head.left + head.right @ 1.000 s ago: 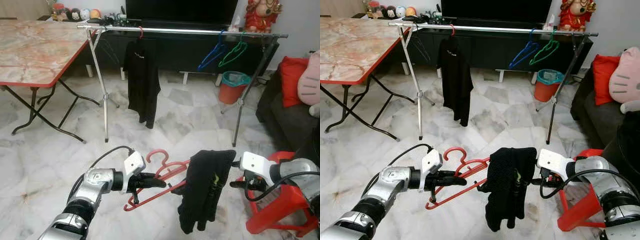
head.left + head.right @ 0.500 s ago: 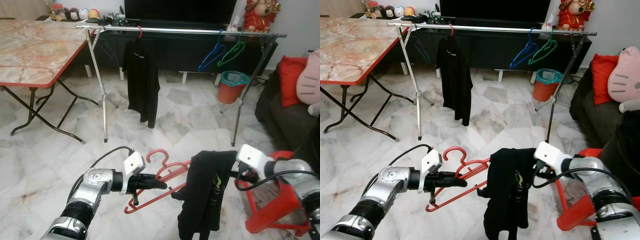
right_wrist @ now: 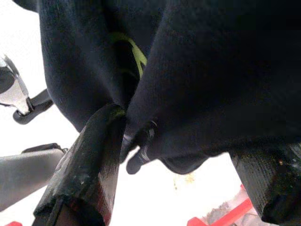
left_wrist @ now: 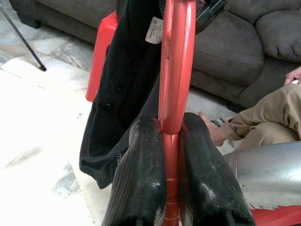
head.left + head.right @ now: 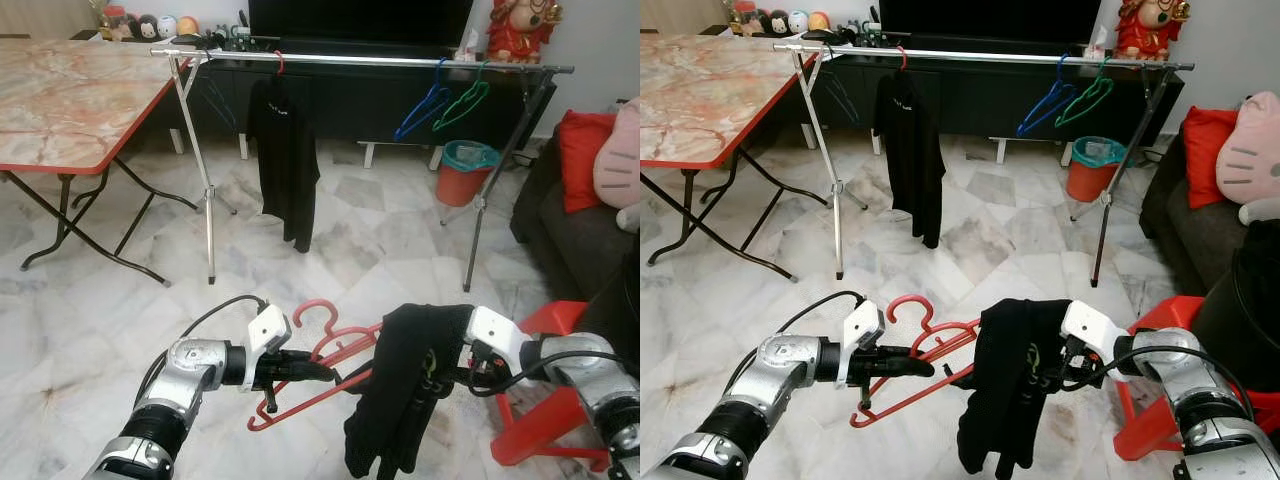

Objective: Hang hanger

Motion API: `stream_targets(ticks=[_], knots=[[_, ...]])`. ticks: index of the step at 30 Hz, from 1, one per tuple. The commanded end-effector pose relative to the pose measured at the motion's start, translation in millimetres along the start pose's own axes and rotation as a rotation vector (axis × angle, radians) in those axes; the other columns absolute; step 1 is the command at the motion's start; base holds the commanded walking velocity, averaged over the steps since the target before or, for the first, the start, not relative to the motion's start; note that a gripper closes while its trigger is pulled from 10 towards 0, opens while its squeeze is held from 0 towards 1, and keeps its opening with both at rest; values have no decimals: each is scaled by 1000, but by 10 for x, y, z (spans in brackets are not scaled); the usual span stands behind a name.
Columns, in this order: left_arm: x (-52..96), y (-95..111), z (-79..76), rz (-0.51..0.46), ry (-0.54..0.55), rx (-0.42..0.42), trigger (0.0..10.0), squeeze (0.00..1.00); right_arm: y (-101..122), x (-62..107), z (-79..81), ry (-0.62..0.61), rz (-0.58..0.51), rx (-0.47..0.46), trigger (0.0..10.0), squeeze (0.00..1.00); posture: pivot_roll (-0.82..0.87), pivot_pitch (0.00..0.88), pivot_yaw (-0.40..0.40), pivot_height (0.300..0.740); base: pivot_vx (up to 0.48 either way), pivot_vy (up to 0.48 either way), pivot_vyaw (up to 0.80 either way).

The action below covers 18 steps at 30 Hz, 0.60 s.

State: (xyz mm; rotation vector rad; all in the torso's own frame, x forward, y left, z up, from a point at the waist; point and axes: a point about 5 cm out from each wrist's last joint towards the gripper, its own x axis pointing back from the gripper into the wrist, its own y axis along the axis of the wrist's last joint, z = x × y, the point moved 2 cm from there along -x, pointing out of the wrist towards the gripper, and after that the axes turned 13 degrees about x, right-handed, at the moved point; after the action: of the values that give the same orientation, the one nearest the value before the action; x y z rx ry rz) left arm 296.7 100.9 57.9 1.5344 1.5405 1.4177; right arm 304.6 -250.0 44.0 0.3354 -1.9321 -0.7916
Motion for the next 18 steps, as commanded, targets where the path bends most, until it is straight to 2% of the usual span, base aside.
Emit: stream_targets(ticks=[1, 2, 3, 4, 5, 6, 18], knots=[[-31, 122, -15, -48, -14, -22, 0, 0, -8, -11, -1, -20, -4, -19, 10000, 0, -144, 0, -94, 740, 0, 0, 0], [-33, 126, -15, -49, -15, -22, 0, 0, 1, -27, -4, -32, -8, -27, 8588, 0, -144, 0, -94, 740, 0, 0, 0], [-33, 128, -16, -50, -15, -21, 0, 0, 6, -37, -8, -40, -10, -33, 8588, 0, -144, 0, -94, 740, 0, 0, 0], [-34, 131, -16, -50, -16, -21, 0, 0, 13, -47, -8, -44, -12, -33, 7098, 0, -144, 0, -94, 740, 0, 0, 0], [-34, 134, -16, -51, -16, -21, 0, 0, 18, -52, -8, -47, -14, -33, 7098, 0, -141, 0, -96, 740, 0, 0, 0], [-34, 136, -17, -51, -16, -21, 0, 0, 27, -63, -16, -62, -18, -35, 0, 0, -141, 0, -96, 740, 0, 0, 0], [-39, 145, -17, -53, -16, -17, 0, 0, 25, -83, -23, -83, -5, -36, 0, 0, -143, 0, -100, 740, 0, 0, 0]])
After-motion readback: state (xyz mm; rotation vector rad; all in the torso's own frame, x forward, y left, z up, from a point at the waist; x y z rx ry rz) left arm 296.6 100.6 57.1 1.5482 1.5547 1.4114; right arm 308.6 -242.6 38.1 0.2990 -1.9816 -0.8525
